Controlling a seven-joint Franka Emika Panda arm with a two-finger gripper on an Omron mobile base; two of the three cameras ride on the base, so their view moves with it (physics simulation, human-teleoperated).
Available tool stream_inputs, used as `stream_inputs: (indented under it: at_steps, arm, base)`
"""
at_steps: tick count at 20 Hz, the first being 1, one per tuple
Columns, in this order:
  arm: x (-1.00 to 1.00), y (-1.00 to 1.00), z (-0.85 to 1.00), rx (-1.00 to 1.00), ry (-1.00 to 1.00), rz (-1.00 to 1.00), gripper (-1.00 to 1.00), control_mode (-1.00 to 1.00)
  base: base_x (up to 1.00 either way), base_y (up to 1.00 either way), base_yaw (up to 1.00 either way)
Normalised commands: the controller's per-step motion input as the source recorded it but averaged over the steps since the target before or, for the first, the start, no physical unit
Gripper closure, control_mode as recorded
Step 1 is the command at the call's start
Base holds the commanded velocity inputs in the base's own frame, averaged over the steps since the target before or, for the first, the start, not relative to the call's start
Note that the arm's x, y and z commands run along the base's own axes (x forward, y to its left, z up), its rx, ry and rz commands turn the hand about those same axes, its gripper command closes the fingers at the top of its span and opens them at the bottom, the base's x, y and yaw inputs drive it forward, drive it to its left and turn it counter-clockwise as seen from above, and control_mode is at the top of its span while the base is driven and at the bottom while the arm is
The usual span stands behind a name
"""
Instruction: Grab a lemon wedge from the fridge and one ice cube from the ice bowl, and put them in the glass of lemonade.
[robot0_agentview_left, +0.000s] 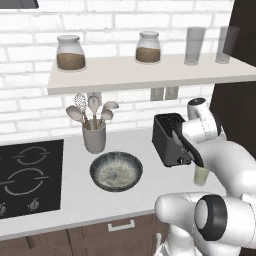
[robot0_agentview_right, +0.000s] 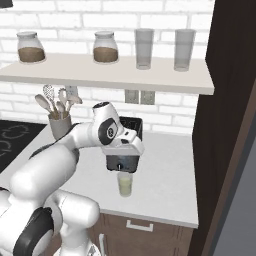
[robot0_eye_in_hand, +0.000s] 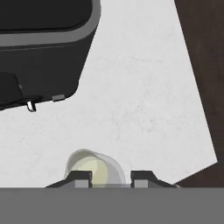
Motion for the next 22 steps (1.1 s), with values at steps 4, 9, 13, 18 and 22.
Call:
stream_inputs:
  at_steps: [4, 9, 13, 18, 22]
  arm:
    - [-0.41, 0.0, 0.02, 0.0, 0.05, 0.0, 1.0, -1.0]
    - [-0.53, 0.0, -0.13, -0.01, 0.09, 0.0, 1.0, -1.0]
    - [-0.03, 0.0, -0.31, -0.04, 0.08, 0.0, 1.0, -1.0]
    - [0.26, 0.0, -0.24, -0.02, 0.12, 0.0, 1.0, -1.0]
    - [0.28, 0.0, -0.14, -0.01, 0.16, 0.0, 1.0, -1.0]
  base:
    - [0.0, 0.0, 0.0]
    - [0.0, 0.0, 0.0]
    - [0.0, 0.0, 0.0]
    - [0.0, 0.0, 0.0]
    - [0.0, 0.0, 0.0]
